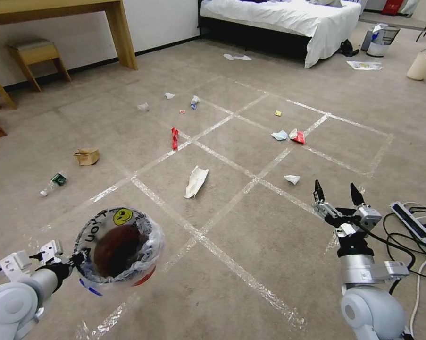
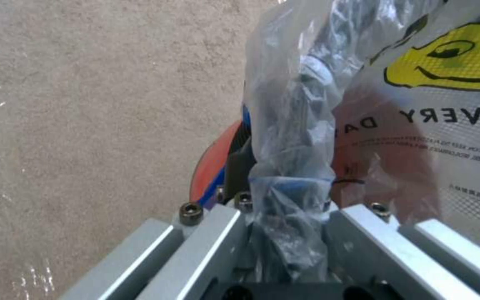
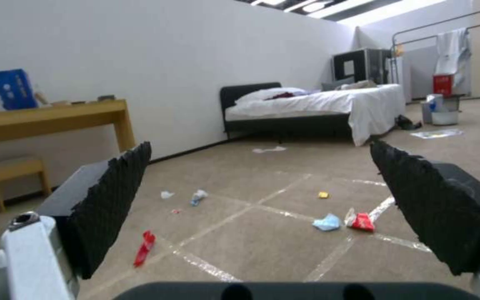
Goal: Pick up the trash bin and place the garbage on the floor into it.
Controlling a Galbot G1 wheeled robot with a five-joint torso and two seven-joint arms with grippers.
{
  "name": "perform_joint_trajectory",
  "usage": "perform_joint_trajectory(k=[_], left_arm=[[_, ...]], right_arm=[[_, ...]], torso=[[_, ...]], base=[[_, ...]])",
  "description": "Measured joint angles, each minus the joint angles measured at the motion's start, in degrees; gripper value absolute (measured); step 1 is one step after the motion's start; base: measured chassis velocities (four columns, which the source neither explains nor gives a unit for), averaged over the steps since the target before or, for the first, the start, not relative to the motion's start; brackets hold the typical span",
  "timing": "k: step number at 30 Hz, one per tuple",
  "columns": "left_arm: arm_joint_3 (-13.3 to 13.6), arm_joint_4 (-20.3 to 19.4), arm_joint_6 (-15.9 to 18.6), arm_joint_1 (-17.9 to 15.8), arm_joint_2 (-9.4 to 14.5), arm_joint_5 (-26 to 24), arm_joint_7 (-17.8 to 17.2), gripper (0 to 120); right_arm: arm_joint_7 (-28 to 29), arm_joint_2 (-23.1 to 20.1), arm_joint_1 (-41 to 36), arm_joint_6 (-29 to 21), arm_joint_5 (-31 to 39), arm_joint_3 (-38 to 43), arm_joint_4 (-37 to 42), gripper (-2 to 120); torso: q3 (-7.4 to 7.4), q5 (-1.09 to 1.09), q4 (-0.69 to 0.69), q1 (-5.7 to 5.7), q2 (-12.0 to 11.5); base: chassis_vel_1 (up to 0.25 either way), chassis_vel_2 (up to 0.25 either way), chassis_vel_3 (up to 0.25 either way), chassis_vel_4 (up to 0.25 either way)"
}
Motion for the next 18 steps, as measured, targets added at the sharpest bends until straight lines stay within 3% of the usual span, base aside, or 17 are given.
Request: perform_joint_trajectory(k=[10,18], left_arm=[[-0.8,1.2,-0.1,-0.2,-0.1,0.1,0.3,0],[-1.7,2.8,-0.1,-0.6,0.5,0.1,0.6,0]], right_arm=[[-2.4,0.4,-0.9,0.4,-0.2,0.1,-0.1,100],[-2.7,0.5,-1.8,0.8,-0.3,0.2,0.3,100]], torso=[[-0.01,0.0,0.0,-0.01,0.0],[0.0,-0.01,-0.01,-0.01,0.0]], base=[[-0.012,0.009,0.018,-0.011],[-0.177,0.171,0.186,-0.185]])
